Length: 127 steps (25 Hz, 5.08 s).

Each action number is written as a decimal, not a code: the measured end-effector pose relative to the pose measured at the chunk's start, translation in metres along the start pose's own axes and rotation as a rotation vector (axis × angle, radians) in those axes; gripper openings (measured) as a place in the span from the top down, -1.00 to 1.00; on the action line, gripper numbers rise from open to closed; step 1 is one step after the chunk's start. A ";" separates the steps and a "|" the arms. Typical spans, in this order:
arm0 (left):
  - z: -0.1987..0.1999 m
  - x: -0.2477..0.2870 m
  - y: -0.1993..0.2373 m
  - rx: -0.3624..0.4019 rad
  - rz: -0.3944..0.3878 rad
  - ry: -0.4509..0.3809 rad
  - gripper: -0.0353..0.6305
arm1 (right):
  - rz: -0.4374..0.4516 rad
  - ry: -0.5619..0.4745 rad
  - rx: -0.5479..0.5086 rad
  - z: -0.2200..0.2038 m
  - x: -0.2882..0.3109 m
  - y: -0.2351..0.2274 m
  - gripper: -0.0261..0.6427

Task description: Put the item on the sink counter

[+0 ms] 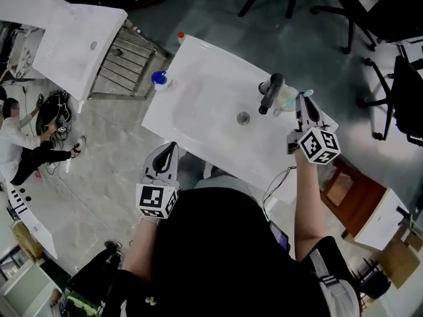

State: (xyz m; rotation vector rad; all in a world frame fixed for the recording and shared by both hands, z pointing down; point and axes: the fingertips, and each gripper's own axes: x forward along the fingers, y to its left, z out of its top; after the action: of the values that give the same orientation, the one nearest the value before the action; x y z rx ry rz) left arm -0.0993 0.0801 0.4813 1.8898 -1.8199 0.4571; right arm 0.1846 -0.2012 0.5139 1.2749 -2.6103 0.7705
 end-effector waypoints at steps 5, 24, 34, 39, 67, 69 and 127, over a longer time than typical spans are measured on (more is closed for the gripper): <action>-0.002 0.003 0.000 0.000 0.006 0.012 0.82 | -0.002 0.043 0.008 -0.018 0.007 -0.005 0.79; -0.004 0.001 0.000 0.009 0.015 0.035 0.82 | -0.052 0.081 -0.019 -0.027 0.025 -0.021 0.79; -0.012 -0.007 0.007 -0.006 0.029 0.029 0.82 | -0.075 0.088 -0.024 -0.029 0.029 -0.024 0.78; -0.015 -0.013 0.009 -0.007 0.026 0.020 0.82 | -0.088 0.077 -0.026 -0.026 0.023 -0.020 0.78; 0.032 0.020 -0.005 0.071 -0.196 -0.104 0.82 | 0.015 0.007 -0.076 -0.024 -0.092 0.119 0.78; 0.037 0.028 -0.011 0.076 -0.233 -0.111 0.82 | 0.013 0.002 -0.083 -0.025 -0.100 0.127 0.78; 0.061 0.067 -0.084 0.201 -0.602 -0.101 0.82 | -0.133 -0.062 -0.030 -0.046 -0.164 0.161 0.79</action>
State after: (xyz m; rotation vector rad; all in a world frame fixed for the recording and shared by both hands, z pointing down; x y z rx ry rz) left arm -0.0171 -0.0090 0.4587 2.5025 -1.1943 0.3385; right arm 0.1599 0.0190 0.4368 1.4690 -2.5422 0.6773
